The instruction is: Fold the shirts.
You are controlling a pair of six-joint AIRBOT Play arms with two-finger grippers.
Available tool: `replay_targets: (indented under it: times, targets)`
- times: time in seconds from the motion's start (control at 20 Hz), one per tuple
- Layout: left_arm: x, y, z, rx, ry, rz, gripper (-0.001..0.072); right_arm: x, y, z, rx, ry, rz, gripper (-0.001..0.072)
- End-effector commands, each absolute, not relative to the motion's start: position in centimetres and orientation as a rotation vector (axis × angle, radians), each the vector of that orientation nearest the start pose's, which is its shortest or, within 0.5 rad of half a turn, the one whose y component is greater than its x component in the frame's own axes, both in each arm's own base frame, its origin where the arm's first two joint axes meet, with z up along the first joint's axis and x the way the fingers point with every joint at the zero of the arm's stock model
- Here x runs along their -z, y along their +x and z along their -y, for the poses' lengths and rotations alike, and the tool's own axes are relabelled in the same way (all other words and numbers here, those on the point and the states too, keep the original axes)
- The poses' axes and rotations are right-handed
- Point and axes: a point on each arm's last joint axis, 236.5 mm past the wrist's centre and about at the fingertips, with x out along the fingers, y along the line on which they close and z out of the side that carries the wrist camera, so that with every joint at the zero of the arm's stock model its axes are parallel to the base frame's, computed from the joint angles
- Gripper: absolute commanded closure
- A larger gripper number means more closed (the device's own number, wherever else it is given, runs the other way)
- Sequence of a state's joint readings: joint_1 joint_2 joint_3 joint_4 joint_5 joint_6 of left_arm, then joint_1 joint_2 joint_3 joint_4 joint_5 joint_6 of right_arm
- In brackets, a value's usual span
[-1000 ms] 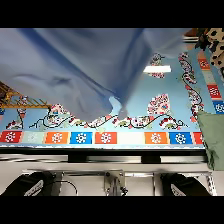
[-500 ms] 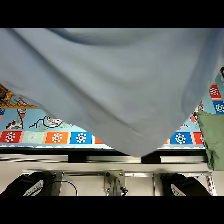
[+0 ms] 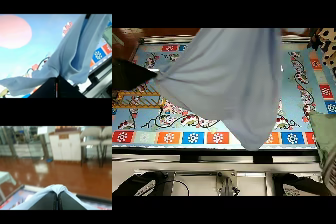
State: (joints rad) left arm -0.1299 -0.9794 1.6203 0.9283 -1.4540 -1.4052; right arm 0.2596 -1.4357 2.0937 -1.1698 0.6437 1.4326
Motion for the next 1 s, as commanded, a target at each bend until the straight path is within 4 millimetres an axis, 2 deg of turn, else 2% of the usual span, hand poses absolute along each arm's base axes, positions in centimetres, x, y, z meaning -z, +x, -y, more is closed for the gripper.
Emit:
replay_targets:
  times: [0.0,0.05,0.15,0.2,0.3,0.35,0.4,0.45,0.5,0.55,0.6,0.7,0.75,0.8,0.85,0.9,0.95]
  targets:
    - [-22.6,30.7,18.1,0.747,-0.153,-0.907,0.0680,-31.4,56.1,-23.1,-0.567,0.267,-0.303,0.0662]
    - [-19.9,31.9,18.1,0.734,-0.160,-0.927,0.0680,-26.5,56.8,-24.2,-0.586,0.287,-0.425,0.0662]
    - [-14.7,34.6,17.8,0.663,-0.222,-0.957,0.0680,-17.6,56.6,-25.5,-0.603,0.300,-0.653,0.0662]
    - [-12.4,35.8,17.6,0.626,-0.251,-0.972,0.0680,-14.1,56.0,-25.8,-0.611,0.287,-0.756,0.0662]
    - [-9.5,37.2,17.6,0.589,-0.299,-1.010,0.0680,-9.5,54.9,-25.1,-0.600,0.268,-0.911,0.0662]
    - [-8.8,37.6,17.8,0.589,-0.317,-1.024,0.0680,-8.7,54.7,-24.4,-0.578,0.280,-0.948,0.0655]
    - [-8.5,37.9,17.9,0.587,-0.330,-1.027,0.0680,-8.9,54.7,-23.6,-0.565,0.309,-0.964,0.0563]
    - [-8.4,38.2,17.9,0.583,-0.334,-1.022,0.0680,-9.9,54.4,-22.6,-0.564,0.347,-0.971,0.0301]
    - [-8.6,38.3,17.8,0.581,-0.333,-1.013,0.0680,-11.2,53.8,-21.4,-0.570,0.373,-0.977,0.0149]
    - [-9.0,38.5,17.7,0.580,-0.334,-1.006,0.0680,-12.7,52.8,-19.5,-0.570,0.384,-0.993,0.0147]
    - [-9.5,38.7,17.5,0.580,-0.333,-0.998,0.0679,-13.9,51.3,-16.9,-0.552,0.368,-1.024,0.0147]
    - [-10.9,39.3,17.0,0.577,-0.331,-0.969,0.0680,-14.7,47.2,-10.5,-0.453,0.302,-1.148,0.0147]
    - [-11.8,39.7,16.6,0.574,-0.330,-0.949,0.0680,-14.3,44.6,-6.9,-0.368,0.262,-1.241,0.0147]
    - [-12.6,40.1,16.3,0.570,-0.330,-0.930,0.0680,-13.7,42.1,-4.2,-0.294,0.236,-1.321,0.0147]
    - [-13.3,40.3,16.0,0.568,-0.328,-0.919,0.0680,-12.9,39.8,-2.4,-0.232,0.233,-1.374,0.0147]
    - [-13.9,40.4,15.7,0.570,-0.325,-0.914,0.0679,-11.6,37.8,-1.7,-0.203,0.257,-1.408,0.0148]
    - [-14.3,40.2,15.6,0.575,-0.322,-0.917,0.0679,-9.3,35.2,-1.7,-0.182,0.294,-1.447,0.0148]
